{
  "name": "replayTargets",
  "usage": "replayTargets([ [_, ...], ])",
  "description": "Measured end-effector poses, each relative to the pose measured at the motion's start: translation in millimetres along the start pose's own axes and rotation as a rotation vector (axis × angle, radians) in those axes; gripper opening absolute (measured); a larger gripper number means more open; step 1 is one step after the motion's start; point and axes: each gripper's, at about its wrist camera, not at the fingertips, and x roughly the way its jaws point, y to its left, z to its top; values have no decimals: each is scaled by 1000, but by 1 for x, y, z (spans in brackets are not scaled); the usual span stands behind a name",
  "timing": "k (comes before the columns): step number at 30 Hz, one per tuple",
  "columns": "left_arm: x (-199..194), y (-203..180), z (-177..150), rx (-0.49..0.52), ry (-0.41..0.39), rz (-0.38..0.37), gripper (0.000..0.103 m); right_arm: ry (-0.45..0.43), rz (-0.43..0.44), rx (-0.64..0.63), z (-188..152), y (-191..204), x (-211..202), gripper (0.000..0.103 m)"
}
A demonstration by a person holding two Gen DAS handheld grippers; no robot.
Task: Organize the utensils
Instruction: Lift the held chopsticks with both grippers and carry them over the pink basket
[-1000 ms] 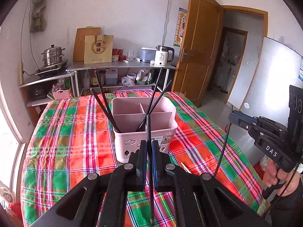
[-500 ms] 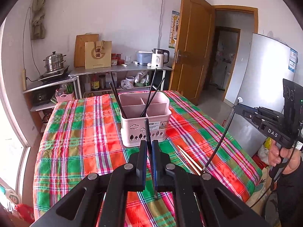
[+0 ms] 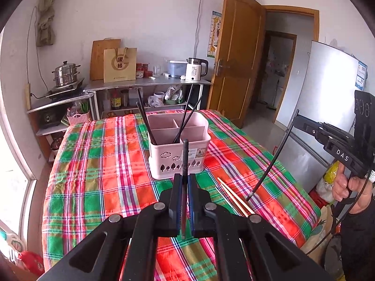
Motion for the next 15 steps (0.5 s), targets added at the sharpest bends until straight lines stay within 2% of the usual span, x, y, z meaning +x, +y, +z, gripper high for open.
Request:
replayTargets([
  [5, -1, 1, 24, -11, -49, -14, 4, -52, 21, 27, 16, 2, 6, 3],
  [15, 13, 4, 83, -4, -102, 9, 4, -134, 76, 88, 49, 6, 32, 3],
])
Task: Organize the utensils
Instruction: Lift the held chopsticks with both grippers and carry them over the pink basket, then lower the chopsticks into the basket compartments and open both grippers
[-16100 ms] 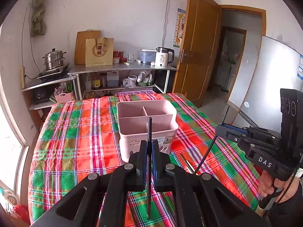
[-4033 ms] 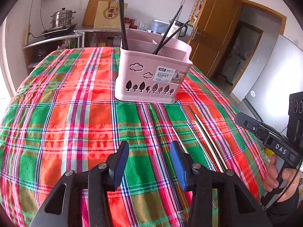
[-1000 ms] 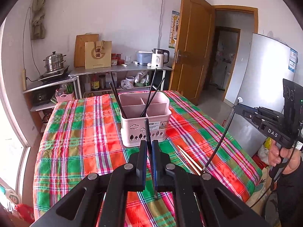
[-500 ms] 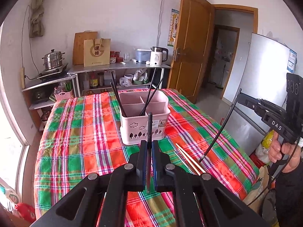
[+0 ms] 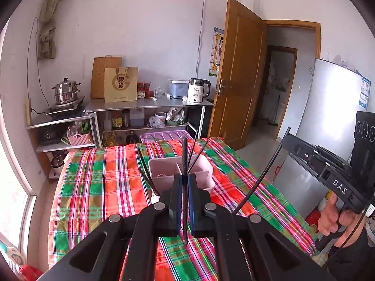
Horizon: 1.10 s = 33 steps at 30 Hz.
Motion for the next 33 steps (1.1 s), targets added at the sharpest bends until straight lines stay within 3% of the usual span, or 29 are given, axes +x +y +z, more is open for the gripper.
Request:
replayTargets([
  [14, 19, 13, 63, -6, -102, 12, 4, -78, 32, 47, 42, -1, 47, 3],
  [25, 49, 27, 71, -6, -114, 22, 4, -92, 33, 84, 49, -10, 82, 3],
  [33, 78, 41, 60, -29, -73, 17, 4, -67, 40, 102, 35, -12, 110, 3],
])
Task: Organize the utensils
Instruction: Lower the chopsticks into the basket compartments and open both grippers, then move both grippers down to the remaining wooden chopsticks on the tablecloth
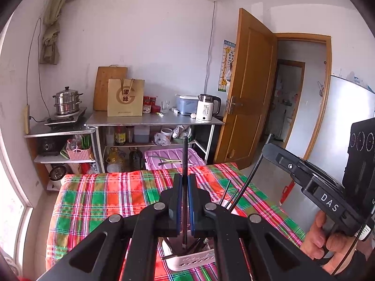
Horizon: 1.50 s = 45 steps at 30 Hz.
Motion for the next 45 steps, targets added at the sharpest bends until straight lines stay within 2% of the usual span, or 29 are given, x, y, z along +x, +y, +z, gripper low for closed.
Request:
replayTargets([
  [12, 29, 7, -34, 0, 104, -8, 4, 125, 5, -13, -40, -4, 21, 3],
  [20, 27, 12, -44, -13, 116, 4, 5, 187, 13, -22, -52, -7, 20, 4],
  [23, 21, 12, -45, -17, 110, 5, 6, 192, 17, -34, -53, -5, 15, 7],
  [25, 14, 12, -46, -23, 96, 8, 13, 186, 15, -45, -53, -5, 9, 12],
  [28, -2, 11, -45, -33, 62, 3, 22, 173, 13, -51, -51, -4, -4, 12],
  [35, -52, 4, -53, -41, -21, 10, 24, 133, 6, -51, -51, -13, -48, 13],
  [37, -66, 0, -60, -47, -41, 8, 30, 140, -3, -52, -58, -16, -62, 13],
  [40, -82, -8, -78, -61, -50, -17, 37, 174, -18, -53, -75, -22, -77, 13],
  [45, -85, -29, -119, -58, -1, -59, 38, 276, -58, -61, -118, -33, -91, 13],
])
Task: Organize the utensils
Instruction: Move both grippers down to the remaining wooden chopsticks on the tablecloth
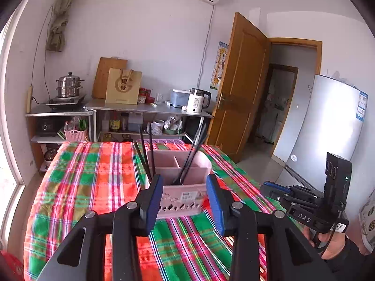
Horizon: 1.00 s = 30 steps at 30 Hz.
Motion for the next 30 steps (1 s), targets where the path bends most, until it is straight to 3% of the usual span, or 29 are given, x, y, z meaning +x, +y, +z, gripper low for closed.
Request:
replayTargets([
  [9, 34, -11, -80, -66, 175, -51, 38, 159, -14, 59, -64, -19, 9, 13],
  [14, 55, -9, -109, -98, 255, -40, 38, 251, -15, 46, -88, -19, 23, 13],
  [30, 86, -10, -121, -116, 339, -56, 38, 410, -14, 4, -112, -19, 63, 13],
])
